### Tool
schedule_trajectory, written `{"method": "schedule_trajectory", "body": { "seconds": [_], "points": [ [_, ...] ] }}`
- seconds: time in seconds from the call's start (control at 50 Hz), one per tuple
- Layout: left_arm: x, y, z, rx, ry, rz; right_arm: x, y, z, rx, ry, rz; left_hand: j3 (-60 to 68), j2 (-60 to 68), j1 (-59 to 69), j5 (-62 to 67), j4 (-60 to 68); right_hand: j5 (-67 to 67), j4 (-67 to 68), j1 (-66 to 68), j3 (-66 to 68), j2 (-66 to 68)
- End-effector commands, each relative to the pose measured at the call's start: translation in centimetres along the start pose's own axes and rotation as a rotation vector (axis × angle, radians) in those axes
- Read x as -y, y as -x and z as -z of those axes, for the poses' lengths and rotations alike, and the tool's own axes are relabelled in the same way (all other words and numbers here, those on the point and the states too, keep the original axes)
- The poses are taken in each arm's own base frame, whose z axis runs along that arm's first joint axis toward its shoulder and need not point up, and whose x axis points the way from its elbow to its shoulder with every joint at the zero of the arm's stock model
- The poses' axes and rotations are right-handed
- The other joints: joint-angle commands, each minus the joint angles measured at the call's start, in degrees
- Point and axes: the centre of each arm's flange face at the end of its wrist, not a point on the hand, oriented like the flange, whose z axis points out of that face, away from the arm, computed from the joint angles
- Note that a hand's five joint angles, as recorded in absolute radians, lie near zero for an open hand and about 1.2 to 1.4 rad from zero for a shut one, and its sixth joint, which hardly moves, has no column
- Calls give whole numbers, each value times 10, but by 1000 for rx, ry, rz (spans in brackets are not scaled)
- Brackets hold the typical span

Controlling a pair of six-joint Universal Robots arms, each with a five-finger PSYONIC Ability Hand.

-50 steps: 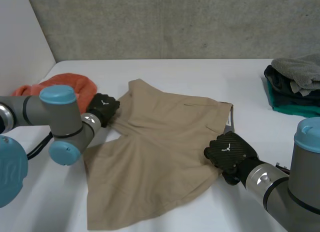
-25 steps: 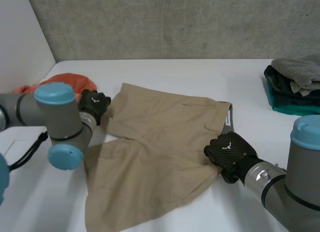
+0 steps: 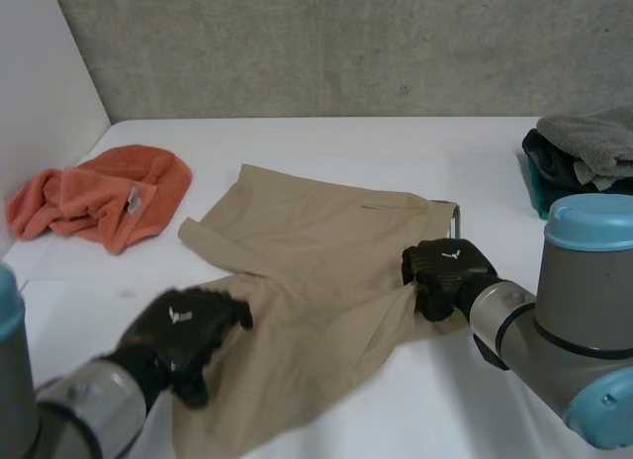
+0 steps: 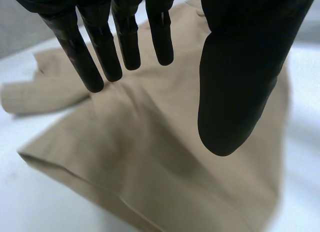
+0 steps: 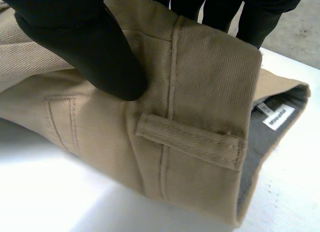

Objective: Fold the laundry.

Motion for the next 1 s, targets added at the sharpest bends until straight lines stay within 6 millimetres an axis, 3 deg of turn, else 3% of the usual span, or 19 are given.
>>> {"method": "schedule_trajectory", "body": {
  "seconds": [0.02,0.32,0.44,0.52,0.62,0.74,0.84,0.88,1.0],
  "points": [
    [-25,-5,8,-12,72,35,0,-6,-4,-54,-27,4,49,49,51,44,46,115,114,165,118,128],
    [-41,-8,-14,-19,56,13,1,-7,-5,-59,-36,2,66,66,68,61,63,115,114,165,118,128],
    [-47,-10,-21,-27,58,-55,3,-16,-7,-84,-40,-9,104,104,107,99,102,115,114,165,118,128],
    [-51,-12,-24,-35,57,-113,3,-17,-7,-85,-38,-9,192,192,194,187,189,115,114,165,118,128],
    [-47,-14,-26,-31,16,-144,1,-18,-7,-87,-35,-11,534,534,536,529,531,115,114,165,118,128],
    [-31,-12,-19,6,-58,-156,4,-16,-1,-84,-29,15,535,535,537,530,532,115,114,165,118,128],
    [-21,-12,1,11,-79,-222,11,-10,32,-62,18,161,535,535,537,530,532,115,114,165,118,128],
    [-22,-14,17,-10,-31,-271,9,-5,53,-42,68,322,535,535,537,530,532,115,114,165,118,128],
    [-34,-25,55,-112,163,-344,-20,3,99,78,331,633,535,535,537,530,532,115,114,165,118,128]
  ]
}}
